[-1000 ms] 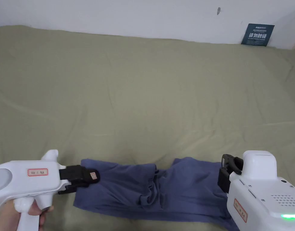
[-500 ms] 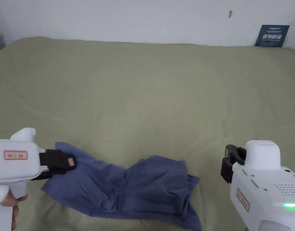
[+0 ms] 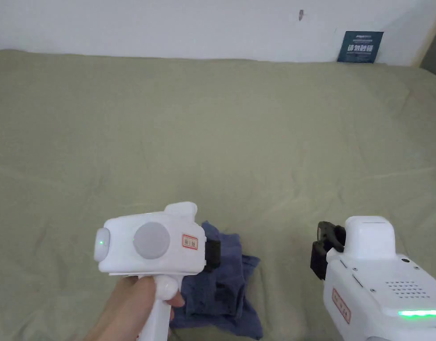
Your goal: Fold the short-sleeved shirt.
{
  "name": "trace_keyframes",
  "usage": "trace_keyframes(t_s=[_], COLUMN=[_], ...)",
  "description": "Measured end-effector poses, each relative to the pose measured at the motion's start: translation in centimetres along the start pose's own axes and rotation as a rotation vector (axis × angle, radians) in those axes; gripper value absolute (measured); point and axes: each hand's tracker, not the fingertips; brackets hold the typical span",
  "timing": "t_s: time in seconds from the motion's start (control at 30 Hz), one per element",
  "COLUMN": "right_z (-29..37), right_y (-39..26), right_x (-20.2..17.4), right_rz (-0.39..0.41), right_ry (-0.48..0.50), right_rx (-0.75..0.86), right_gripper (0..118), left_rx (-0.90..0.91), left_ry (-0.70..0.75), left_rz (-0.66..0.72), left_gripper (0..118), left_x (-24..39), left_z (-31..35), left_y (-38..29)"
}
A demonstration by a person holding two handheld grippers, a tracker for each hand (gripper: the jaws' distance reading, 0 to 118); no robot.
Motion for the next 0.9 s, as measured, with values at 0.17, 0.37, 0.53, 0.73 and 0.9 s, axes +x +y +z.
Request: trace_keyframes(t_s=[0.17, 0.37, 0.53, 0.73, 0.9], right_z=[0.0, -0.1, -0.3, -0.4, -0.5], right_y=[-0.4, -0.4, -0.6, -1.2, -1.9], right_x=[0.9, 1.2, 0.9, 0.6, 1.1], right_rz=[-0.012, -0.03, -0.039, -0.04, -0.026], right_ry=[-0.019, -0.027, -0.018, -0.008, -0.011], right_rx=[-0.017, -0.022, -0.03, -0.058, -0.089], right_gripper=[0, 0, 0, 0, 0], left_rx=[-0.016, 0.086, 0.038, -0.086, -0.102], left_ry=[-0.116, -0.254, -0.389, -0.481, -0.478], left_rz=[0.014, 0.072, 0.156, 0.188, 0.171], left_gripper=[118, 65, 0, 0, 0], left_x=[0.8, -2.0, -5.7, -5.8, -5.3], left_z=[-2.0, 2.9, 2.5, -4.0, -7.1], left_y=[-0.9, -1.0, -1.6, -3.8, -4.5])
